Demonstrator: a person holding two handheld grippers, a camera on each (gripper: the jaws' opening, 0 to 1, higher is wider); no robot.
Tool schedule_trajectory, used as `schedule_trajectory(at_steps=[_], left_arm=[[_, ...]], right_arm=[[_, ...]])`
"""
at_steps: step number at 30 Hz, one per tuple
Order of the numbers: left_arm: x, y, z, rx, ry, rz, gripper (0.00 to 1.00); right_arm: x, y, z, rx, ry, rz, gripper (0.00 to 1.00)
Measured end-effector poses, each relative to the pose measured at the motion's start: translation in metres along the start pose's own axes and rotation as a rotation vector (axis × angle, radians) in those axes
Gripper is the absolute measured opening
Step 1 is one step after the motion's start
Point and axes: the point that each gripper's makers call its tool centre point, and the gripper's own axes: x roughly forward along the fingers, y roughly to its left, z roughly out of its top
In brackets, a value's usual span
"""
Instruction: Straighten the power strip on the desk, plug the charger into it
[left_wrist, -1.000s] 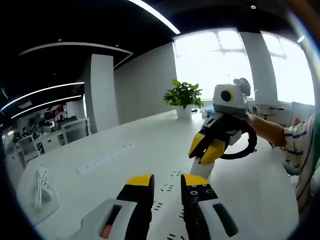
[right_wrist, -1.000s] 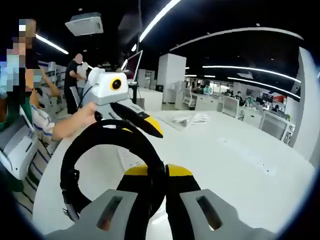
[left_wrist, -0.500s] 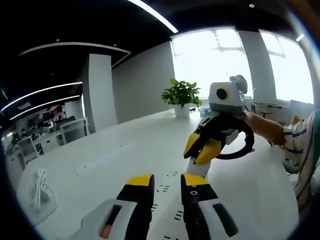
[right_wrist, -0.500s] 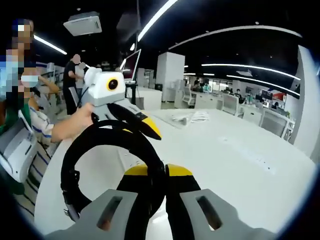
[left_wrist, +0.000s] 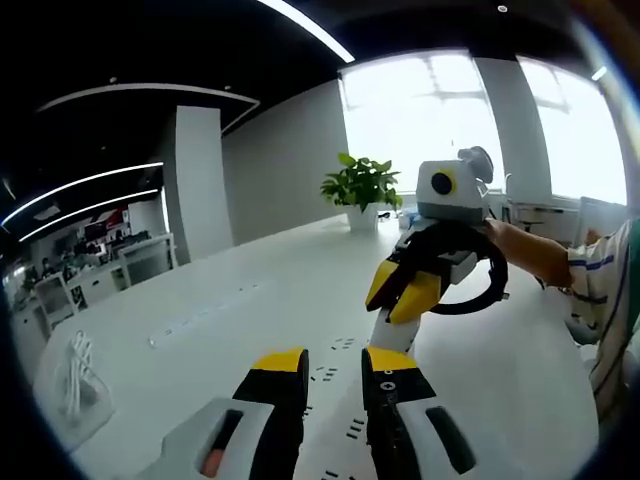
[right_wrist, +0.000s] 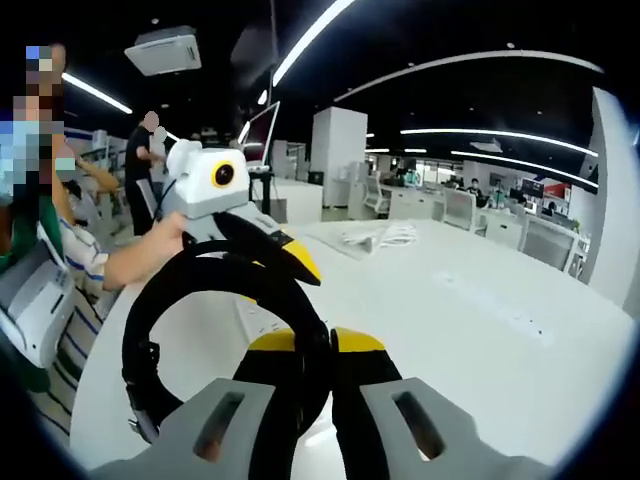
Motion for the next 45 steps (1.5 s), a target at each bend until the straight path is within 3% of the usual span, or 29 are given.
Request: schedule_trajectory(at_steps=[14, 45], left_arm=[[-0.007, 0.014, 0.000, -0.012, -0.008, 0.041, 0.21], [-0.009, 0.021, -0.005, 0.013, 0.028, 0.075, 0.24]], right_arm=[[-0.001, 0.000, 0.002, -0.025, -0.027, -0.006, 0.09], [-0.002, 0.003, 0.004, 0.006, -0.078, -0.012, 0.11]])
